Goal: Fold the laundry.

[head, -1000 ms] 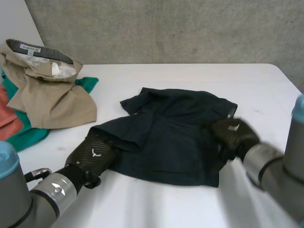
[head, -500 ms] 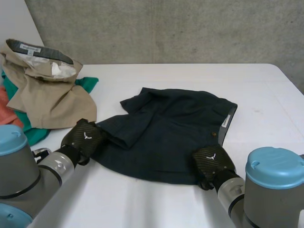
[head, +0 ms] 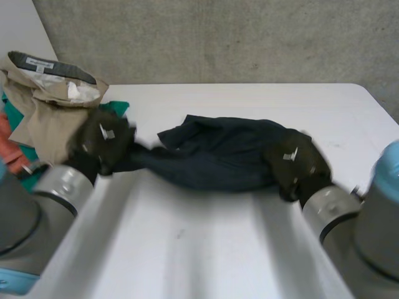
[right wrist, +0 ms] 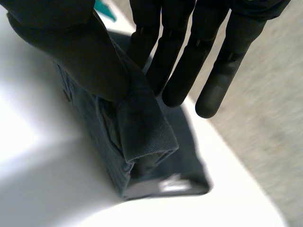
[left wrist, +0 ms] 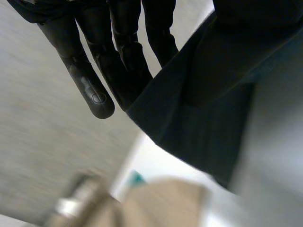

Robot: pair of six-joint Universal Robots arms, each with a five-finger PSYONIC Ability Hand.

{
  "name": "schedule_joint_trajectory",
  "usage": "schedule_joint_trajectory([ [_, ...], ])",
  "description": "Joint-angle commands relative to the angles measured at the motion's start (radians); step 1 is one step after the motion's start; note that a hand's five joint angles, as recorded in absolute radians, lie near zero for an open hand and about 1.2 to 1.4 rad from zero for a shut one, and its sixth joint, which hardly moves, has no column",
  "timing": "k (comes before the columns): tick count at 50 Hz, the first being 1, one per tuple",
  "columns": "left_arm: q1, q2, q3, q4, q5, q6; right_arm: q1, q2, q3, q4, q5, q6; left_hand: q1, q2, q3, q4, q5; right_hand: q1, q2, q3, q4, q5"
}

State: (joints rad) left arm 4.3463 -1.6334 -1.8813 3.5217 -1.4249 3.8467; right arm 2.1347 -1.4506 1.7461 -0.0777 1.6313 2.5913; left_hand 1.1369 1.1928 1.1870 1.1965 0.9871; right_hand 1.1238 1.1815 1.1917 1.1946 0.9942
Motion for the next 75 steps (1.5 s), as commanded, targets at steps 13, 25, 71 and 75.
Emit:
schedule_joint_trajectory([
  [13, -0.111, 0.115, 0.471, -0.587, -0.083, -0.289, -0.122, -0.012, -0.565, 0.519, -0.01, -0.147, 0.259, 0.203, 0.209, 0.2, 0.235, 0.273, 0.215, 0.205, 0.202, 0.228],
  [25, -0.155, -0.423, 0.793, -0.584, -0.207, -0.273, -0.133, 0.3, -0.626, 0.319, -0.001, -0.16, 0.259, 0.203, 0.209, 0.2, 0.235, 0.273, 0.215, 0.205, 0.202, 0.228],
  [71, -0.234, -0.539, 0.519, -0.086, -0.292, -0.131, -0.134, 0.566, -0.505, -0.211, -0.067, -0.126, 0.259, 0.203, 0.209, 0.2, 0.235, 0.273, 0.215, 0.205, 0.202, 0.228],
  [75, -0.251, -0.432, 0.41, -0.142, -0.293, -0.13, -0.137, 0.443, -0.407, -0.096, -0.048, -0.131, 0.259, 0.203, 0.209, 0.2, 0.235, 0.273, 0.215, 0.205, 0.202, 0.228],
])
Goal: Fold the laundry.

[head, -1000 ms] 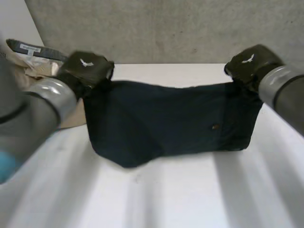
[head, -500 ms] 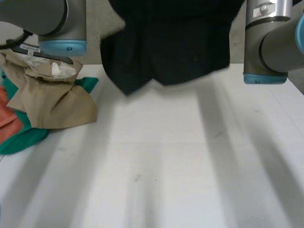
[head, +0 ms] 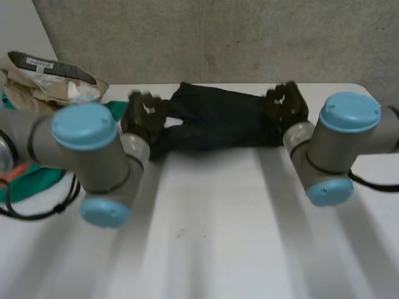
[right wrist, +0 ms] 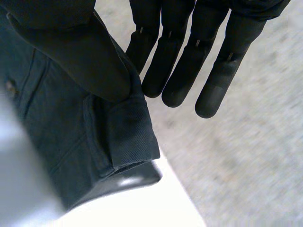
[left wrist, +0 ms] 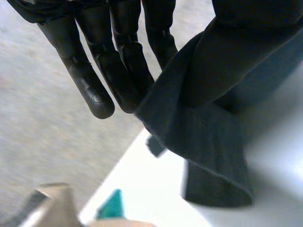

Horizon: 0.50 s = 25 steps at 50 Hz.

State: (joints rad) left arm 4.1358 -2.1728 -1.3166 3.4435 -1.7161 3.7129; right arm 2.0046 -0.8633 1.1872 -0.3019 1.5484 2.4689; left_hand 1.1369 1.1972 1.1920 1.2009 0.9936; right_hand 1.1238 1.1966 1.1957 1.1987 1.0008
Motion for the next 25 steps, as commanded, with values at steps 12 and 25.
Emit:
schedule_joint_trajectory([
  [12, -0.083, 0.545, -0.51, -0.532, 0.007, 0.045, -0.015, -0.474, 0.428, 0.722, 0.028, -0.116, 0.259, 0.199, 0.204, 0.195, 0.228, 0.273, 0.2, 0.201, 0.198, 0.221],
  [25, -0.181, 0.475, -0.463, -0.634, 0.004, 0.116, -0.078, -0.585, 0.572, 0.787, -0.01, -0.233, 0.259, 0.199, 0.204, 0.195, 0.228, 0.273, 0.2, 0.201, 0.198, 0.221],
])
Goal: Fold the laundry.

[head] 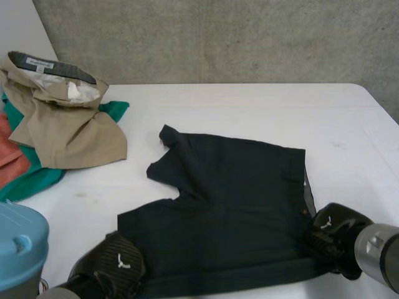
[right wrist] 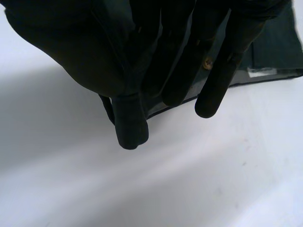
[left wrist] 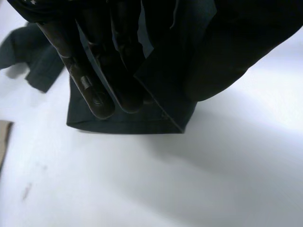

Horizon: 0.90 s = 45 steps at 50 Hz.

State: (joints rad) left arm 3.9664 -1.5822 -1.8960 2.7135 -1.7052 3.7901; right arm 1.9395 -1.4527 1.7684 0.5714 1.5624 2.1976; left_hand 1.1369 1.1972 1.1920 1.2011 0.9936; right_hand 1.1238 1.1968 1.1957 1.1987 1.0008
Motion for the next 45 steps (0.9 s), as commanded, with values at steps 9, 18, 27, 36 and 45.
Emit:
schedule_joint_trajectory([
  [9, 0.05, -0.381, 0.449, 0.422, -0.033, 0.048, -0.002, 0.175, -0.161, -0.361, -0.021, 0.172, 0.259, 0.199, 0.204, 0.195, 0.228, 0.273, 0.199, 0.201, 0.198, 0.221],
  [18, 0.076, -0.726, 0.814, 0.586, -0.114, 0.147, -0.002, 0.356, -0.277, -0.678, -0.009, 0.18, 0.259, 0.199, 0.204, 0.195, 0.228, 0.273, 0.199, 0.201, 0.198, 0.221],
  [27, 0.102, -0.966, 1.092, 0.738, -0.126, 0.253, -0.001, 0.567, -0.431, -0.972, 0.034, 0.148, 0.259, 0.199, 0.204, 0.195, 0.228, 0.273, 0.199, 0.201, 0.198, 0.221],
  [36, 0.103, -1.062, 1.259, 0.779, -0.131, 0.241, 0.001, 0.698, -0.532, -1.101, 0.085, 0.129, -0.681, -0.741, -0.736, -0.745, -0.712, -0.949, -1.022, -1.021, -1.024, -1.001],
  [45, 0.051, -0.943, 1.095, 0.762, -0.151, 0.168, -0.014, 0.476, -0.396, -0.977, 0.087, 0.355, -0.962, -1.023, -1.017, -1.027, -0.994, -0.949, -1.022, -1.021, -1.024, -1.001],
])
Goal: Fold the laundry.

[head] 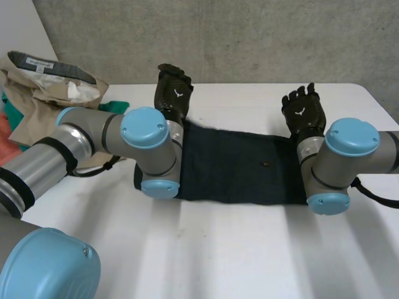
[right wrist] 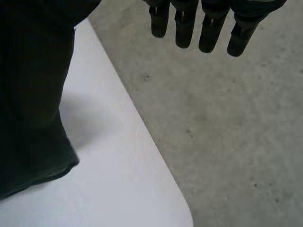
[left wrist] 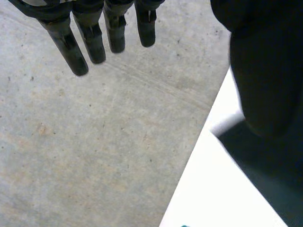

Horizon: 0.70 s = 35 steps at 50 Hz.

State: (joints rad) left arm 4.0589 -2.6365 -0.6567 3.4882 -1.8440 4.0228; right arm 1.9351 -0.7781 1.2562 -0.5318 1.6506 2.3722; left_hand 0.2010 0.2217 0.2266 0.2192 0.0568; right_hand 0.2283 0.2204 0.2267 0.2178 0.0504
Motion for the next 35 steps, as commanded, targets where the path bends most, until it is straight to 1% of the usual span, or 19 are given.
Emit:
schedule_joint_trajectory([
  [1, -0.044, 0.136, -0.17, -0.012, -0.011, -0.077, -0.012, -0.229, 0.13, 0.165, -0.003, 0.205, -0.026, -0.047, -0.052, -0.045, -0.057, -0.054, -0.046, -0.052, -0.043, -0.05],
  [2, -0.047, 0.183, -0.231, -0.011, -0.008, -0.109, -0.015, -0.275, 0.153, 0.249, -0.011, 0.252, -0.026, -0.047, -0.052, -0.045, -0.057, -0.054, -0.046, -0.052, -0.043, -0.05],
  [5, -0.049, 0.242, -0.319, -0.001, -0.003, -0.156, -0.033, -0.303, 0.186, 0.378, -0.029, 0.323, -0.026, -0.047, -0.052, -0.045, -0.057, -0.054, -0.046, -0.052, -0.043, -0.05],
  [6, -0.051, 0.275, -0.374, 0.003, -0.001, -0.188, -0.05, -0.308, 0.205, 0.459, -0.046, 0.37, -0.026, -0.047, -0.052, -0.045, -0.057, -0.054, -0.046, -0.052, -0.043, -0.05],
  [9, -0.051, 0.309, -0.426, 0.003, 0.0, -0.215, -0.068, -0.311, 0.241, 0.548, -0.077, 0.432, -0.026, -0.047, -0.052, -0.045, -0.057, -0.054, -0.046, -0.052, -0.043, -0.05],
  [10, -0.051, 0.328, -0.46, 0.002, 0.002, -0.229, -0.076, -0.311, 0.267, 0.57, -0.101, 0.459, -0.026, -0.047, -0.052, -0.045, -0.057, -0.015, -0.007, -0.013, -0.004, -0.011],
  [14, -0.048, 0.349, -0.524, 0.0, 0.002, -0.237, -0.1, -0.311, 0.328, 0.547, -0.175, 0.476, -0.026, -0.047, -0.052, -0.045, -0.057, 0.024, 0.032, 0.026, 0.034, 0.027],
  [18, -0.048, 0.36, -0.561, -0.001, 0.0, -0.238, -0.123, -0.303, 0.347, 0.518, -0.198, 0.476, -0.026, -0.047, -0.052, -0.045, -0.057, 0.103, 0.111, 0.104, 0.113, 0.106],
  [20, -0.048, 0.366, -0.572, -0.001, 0.0, -0.239, -0.127, -0.291, 0.344, 0.506, -0.195, 0.473, -0.026, -0.047, -0.052, -0.045, -0.057, 0.305, 0.312, 0.306, 0.315, 0.308],
  [21, -0.048, 0.369, -0.578, -0.001, 0.002, -0.239, -0.127, -0.285, 0.342, 0.497, -0.193, 0.473, -0.026, -0.047, -0.052, -0.045, -0.057, 0.492, 0.5, 0.494, 0.502, 0.495],
  [22, -0.048, 0.378, -0.587, -0.001, 0.002, -0.239, -0.131, -0.27, 0.336, 0.472, -0.183, 0.47, -0.026, -0.047, -0.052, -0.045, -0.057, 1.107, 1.115, 1.109, 1.118, 1.11],
  [23, -0.048, 0.383, -0.592, -0.001, 0.002, -0.24, -0.136, -0.267, 0.335, 0.46, -0.172, 0.469, -0.026, -0.047, -0.052, -0.045, -0.057, 1.167, 1.175, 1.169, 1.178, 1.171],
  [24, -0.048, 0.388, -0.597, -0.001, 0.002, -0.24, -0.14, -0.267, 0.333, 0.451, -0.157, 0.463, -0.026, -0.047, -0.052, -0.045, -0.057, 1.168, 1.176, 1.17, 1.178, 1.171],
  [25, -0.049, 0.395, -0.601, -0.001, 0.002, -0.24, -0.156, -0.271, 0.342, 0.428, -0.117, 0.437, -0.026, -0.047, -0.052, -0.045, -0.057, 1.168, 1.176, 1.17, 1.178, 1.171],
  [28, -0.051, 0.432, -0.618, -0.001, 0.002, -0.242, -0.165, -0.302, 0.365, 0.382, -0.04, 0.348, -0.026, -0.047, -0.052, -0.045, -0.057, 1.168, 1.176, 1.17, 1.178, 1.171],
  [29, -0.049, 0.441, -0.623, -0.001, 0.002, -0.243, -0.174, -0.349, 0.39, 0.334, 0.001, 0.267, -0.026, -0.047, -0.052, -0.045, -0.057, 1.168, 1.176, 1.17, 1.178, 1.171],
  [32, -0.049, 0.483, -0.638, -0.001, 0.002, -0.243, -0.179, -0.417, 0.42, 0.265, 0.037, 0.139, -0.026, -0.047, -0.052, -0.045, -0.057, 1.168, 1.176, 1.17, 1.178, 1.171],
  [33, -0.048, 0.506, -0.646, -0.001, 0.002, -0.243, -0.176, -0.444, 0.433, 0.232, 0.046, 0.049, -0.026, -0.047, -0.052, -0.045, -0.057, 1.168, 1.176, 1.17, 1.178, 1.171],
  [35, -0.048, 0.521, -0.653, 0.0, 0.002, -0.243, -0.177, -0.446, 0.433, 0.207, 0.044, -0.036, -0.026, -0.047, -0.052, -0.045, -0.057, 1.168, 1.176, 1.17, 1.178, 1.171],
])
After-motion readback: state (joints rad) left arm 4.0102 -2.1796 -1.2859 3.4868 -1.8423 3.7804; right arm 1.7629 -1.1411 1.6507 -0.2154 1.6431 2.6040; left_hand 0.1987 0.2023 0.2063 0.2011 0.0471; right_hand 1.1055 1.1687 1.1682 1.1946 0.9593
